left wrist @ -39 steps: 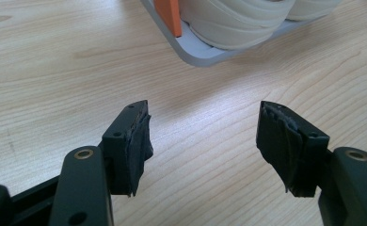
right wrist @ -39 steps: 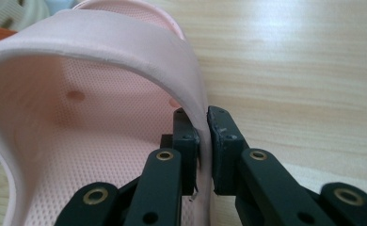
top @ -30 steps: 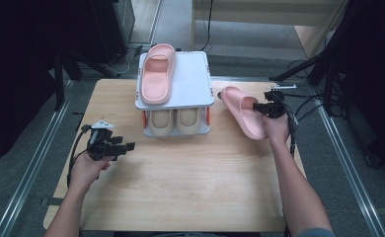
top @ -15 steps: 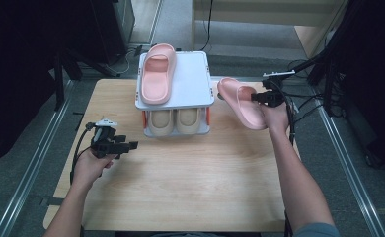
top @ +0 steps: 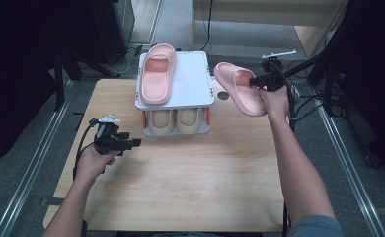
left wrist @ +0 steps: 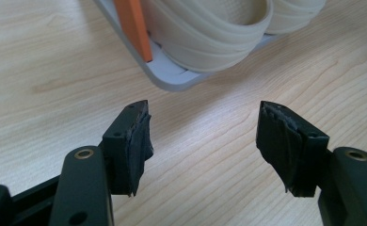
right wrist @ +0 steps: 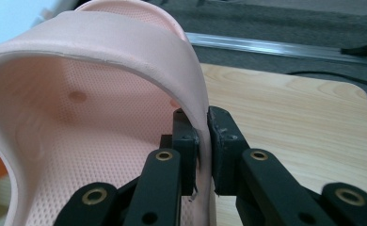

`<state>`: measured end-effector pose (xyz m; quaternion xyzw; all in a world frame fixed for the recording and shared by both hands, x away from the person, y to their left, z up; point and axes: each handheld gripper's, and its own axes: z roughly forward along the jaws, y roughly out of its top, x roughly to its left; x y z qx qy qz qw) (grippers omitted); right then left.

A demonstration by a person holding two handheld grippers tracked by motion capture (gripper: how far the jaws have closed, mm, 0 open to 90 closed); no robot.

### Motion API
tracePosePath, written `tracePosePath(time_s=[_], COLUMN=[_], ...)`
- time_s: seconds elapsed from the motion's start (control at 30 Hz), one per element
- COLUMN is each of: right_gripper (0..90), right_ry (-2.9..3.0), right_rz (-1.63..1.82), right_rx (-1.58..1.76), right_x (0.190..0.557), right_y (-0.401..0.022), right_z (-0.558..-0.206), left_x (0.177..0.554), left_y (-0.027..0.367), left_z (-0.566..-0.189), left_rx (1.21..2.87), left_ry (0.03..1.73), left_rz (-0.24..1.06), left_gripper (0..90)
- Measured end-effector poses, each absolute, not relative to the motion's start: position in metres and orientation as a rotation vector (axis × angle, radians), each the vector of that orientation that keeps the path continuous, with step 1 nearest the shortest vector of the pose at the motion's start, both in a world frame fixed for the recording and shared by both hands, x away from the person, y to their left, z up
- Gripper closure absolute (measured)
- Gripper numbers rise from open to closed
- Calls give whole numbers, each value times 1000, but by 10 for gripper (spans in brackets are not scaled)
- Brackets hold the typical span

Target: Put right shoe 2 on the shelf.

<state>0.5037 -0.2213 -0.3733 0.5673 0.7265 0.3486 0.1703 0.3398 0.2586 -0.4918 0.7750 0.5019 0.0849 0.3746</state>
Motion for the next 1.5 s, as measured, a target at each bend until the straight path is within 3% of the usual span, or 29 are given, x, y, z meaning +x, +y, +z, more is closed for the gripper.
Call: tracePosePath(time_s=[0.57, 1.5], right_gripper=[815, 786], right_ry=[2059, 2081], right_rz=[1001, 907], right_rx=[1533, 1470], right_x=[518, 553], right_y=[-172, -80], right_z=[-328, -332], left_x=[343, 343], left_y=[252, 253], left_z=[-485, -486], left_rx=[1979, 1983], left_ry=[1254, 1230], left_rz=[236, 199], left_gripper=[361, 362])
